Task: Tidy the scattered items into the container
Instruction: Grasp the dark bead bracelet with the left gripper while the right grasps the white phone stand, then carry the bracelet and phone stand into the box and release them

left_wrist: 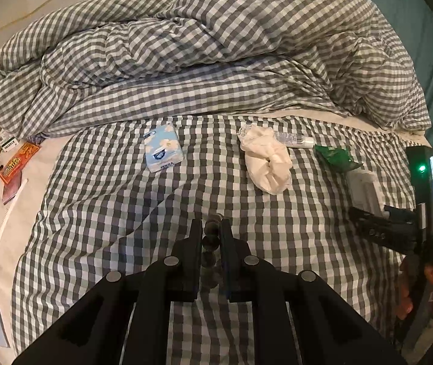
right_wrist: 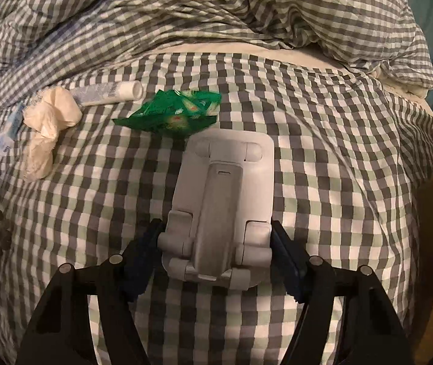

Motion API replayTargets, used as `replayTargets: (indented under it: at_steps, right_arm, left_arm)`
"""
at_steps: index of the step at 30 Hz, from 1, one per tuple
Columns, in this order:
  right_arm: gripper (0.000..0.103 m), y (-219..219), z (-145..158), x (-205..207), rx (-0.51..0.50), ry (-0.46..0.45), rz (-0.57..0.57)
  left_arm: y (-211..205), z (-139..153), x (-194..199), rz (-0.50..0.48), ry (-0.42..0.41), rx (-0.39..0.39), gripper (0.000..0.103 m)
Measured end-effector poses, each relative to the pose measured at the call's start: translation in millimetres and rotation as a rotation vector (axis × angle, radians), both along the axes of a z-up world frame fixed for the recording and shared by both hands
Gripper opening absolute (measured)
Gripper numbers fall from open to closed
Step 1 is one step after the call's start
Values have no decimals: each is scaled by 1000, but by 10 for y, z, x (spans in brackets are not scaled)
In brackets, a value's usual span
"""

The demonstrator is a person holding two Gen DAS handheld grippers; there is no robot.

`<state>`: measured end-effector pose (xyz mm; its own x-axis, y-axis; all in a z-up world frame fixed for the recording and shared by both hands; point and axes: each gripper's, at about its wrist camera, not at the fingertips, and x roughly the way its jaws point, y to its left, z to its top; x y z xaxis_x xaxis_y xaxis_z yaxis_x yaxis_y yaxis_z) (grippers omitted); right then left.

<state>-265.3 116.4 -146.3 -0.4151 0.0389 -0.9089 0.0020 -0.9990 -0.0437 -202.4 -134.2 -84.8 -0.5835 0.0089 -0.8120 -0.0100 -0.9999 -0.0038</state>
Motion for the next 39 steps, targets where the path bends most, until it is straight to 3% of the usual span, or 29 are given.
replayTargets:
  at_steps: [11, 12, 13, 14, 18, 29, 39]
  right_arm:
    - [64, 132, 720, 513, -140, 101, 40]
    - [40, 127, 766, 564, -152, 105, 46]
    - [27, 125, 812, 620, -163, 106, 55]
    - [23, 122, 862, 660, -143, 108, 50]
    - [23, 181, 842, 752, -140, 55, 64]
    - [19, 448, 695, 927, -204, 42, 44]
    - [19, 485, 1104, 1125, -224, 125, 52]
  left_arm:
    - [115, 140, 96, -13, 12, -11, 10]
    - [145, 185, 110, -19, 18, -12, 10]
    - [173, 228, 120, -20, 24, -13, 10]
    - [208, 275, 132, -24, 29, -13, 10]
    - [328, 434, 202, -44, 56, -6, 10]
    - [383, 511, 370, -48, 57, -12, 10]
    - [442, 802, 453, -63, 103, -21, 10]
